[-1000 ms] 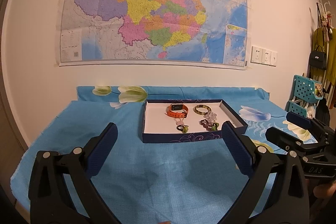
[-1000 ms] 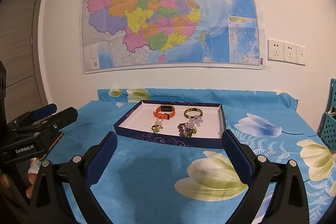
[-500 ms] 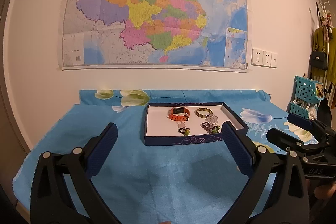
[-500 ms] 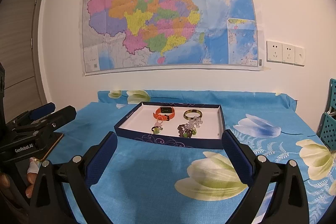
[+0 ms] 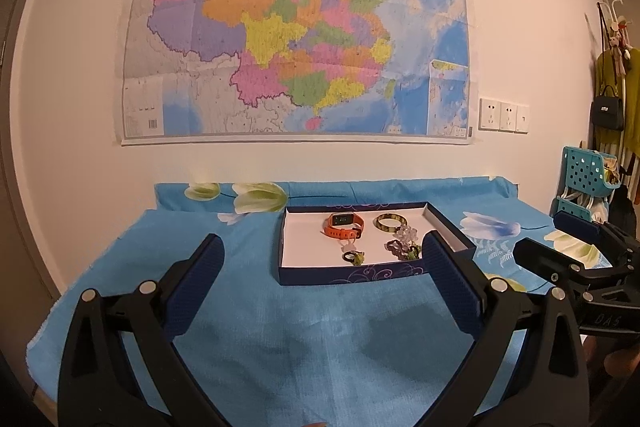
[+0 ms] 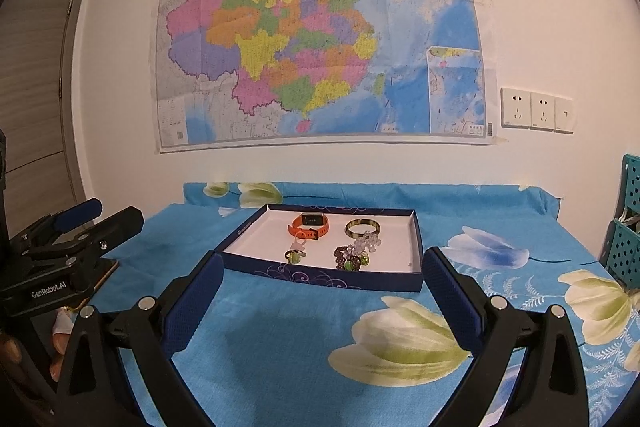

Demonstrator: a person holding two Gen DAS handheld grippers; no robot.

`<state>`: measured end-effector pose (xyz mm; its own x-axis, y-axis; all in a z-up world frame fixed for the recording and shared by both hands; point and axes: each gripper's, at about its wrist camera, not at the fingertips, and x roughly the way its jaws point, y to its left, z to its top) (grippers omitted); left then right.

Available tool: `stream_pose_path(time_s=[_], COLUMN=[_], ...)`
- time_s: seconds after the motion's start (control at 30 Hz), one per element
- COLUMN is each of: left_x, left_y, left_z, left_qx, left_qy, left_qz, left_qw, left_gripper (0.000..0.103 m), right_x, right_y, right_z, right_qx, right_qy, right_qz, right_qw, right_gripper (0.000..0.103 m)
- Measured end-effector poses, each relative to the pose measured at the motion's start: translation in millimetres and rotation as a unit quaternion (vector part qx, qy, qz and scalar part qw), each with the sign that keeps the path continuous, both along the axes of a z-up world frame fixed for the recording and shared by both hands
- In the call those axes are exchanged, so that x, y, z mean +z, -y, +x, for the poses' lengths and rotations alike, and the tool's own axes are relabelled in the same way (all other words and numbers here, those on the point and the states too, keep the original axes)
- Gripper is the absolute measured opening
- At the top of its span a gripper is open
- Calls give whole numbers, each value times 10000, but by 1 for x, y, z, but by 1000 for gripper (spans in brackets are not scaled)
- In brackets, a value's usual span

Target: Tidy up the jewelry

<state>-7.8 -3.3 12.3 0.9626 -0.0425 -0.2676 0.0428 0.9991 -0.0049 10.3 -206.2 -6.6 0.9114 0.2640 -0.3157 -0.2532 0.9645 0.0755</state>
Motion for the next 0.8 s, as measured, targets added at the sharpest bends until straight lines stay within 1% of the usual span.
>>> stream_pose_path(time_s=[0.2,0.5,0.67,0.8], left_x=[-2,-2,-5,-7], left_y=[1,2,4,6], left_z=[-1,-4,-5,-5], left_qx=[32,44,101,77], left_qy=[72,157,257,245], left_qz=[46,41,117,121], left_qw=[10000,9999,9996,9996], left_gripper=[97,97,97,97], right_x=[-1,-3,-5,-4], right_y=[0,-1,0,0], right_z=[0,-3,-3,-4], right_qx=[-11,-58,-84,-97], right_qy=[20,183,233,244], right_qz=[-2,85,116,115], right_qw=[10000,9998,9996,9996], right_gripper=[96,96,96,96])
